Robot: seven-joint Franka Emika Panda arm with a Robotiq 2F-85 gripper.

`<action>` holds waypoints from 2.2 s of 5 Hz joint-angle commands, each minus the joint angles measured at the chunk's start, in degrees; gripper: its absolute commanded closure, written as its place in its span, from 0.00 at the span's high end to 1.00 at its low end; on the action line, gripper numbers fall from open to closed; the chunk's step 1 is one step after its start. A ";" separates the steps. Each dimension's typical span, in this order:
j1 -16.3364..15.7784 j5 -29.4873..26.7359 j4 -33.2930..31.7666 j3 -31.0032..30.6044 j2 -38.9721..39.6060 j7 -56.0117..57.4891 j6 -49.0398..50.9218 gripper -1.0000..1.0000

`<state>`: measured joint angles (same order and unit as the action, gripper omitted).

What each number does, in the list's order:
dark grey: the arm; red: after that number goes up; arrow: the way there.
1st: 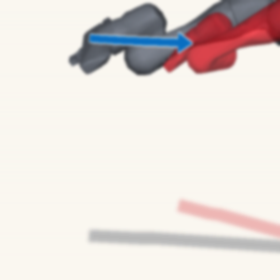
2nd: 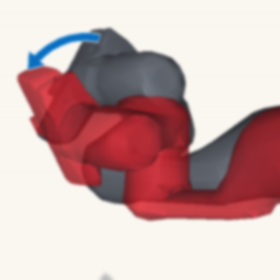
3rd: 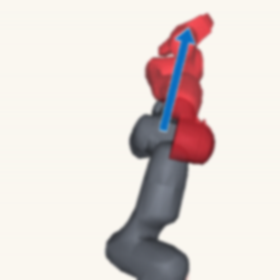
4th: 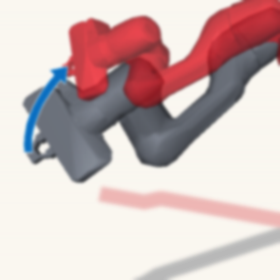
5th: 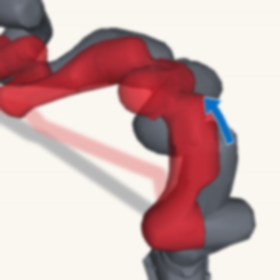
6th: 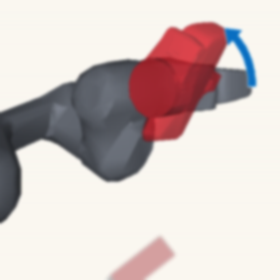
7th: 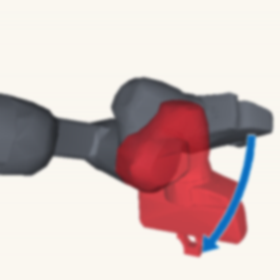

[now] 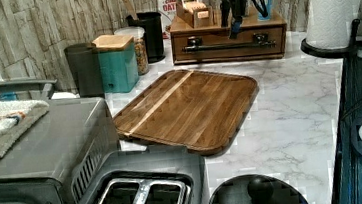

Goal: Open the drawer.

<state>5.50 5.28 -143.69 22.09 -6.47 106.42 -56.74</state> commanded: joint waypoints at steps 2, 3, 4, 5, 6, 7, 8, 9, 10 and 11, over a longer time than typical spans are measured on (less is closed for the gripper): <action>0.64 -12.73 11.82 5.80 5.39 8.83 1.67 1.00; 0.33 -16.27 11.40 5.66 6.95 10.81 -0.17 1.00; -0.19 -17.57 8.95 4.69 7.23 8.78 -2.86 1.00; -0.38 -15.53 8.87 4.03 7.89 5.02 -2.33 1.00; -0.42 -20.78 7.62 3.79 9.35 8.89 -4.89 1.00; -0.80 -20.76 6.89 3.99 10.71 7.17 -6.45 1.00; -0.99 -24.69 6.63 3.74 12.37 9.87 -7.87 1.00; -1.37 -25.54 6.74 4.06 14.00 10.01 -8.75 1.00; -1.38 -26.19 5.62 3.56 14.47 10.69 -12.05 1.00; -1.47 -26.28 5.25 2.93 14.40 9.78 -9.73 1.00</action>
<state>4.11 -19.08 -139.66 26.65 8.18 114.26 -67.54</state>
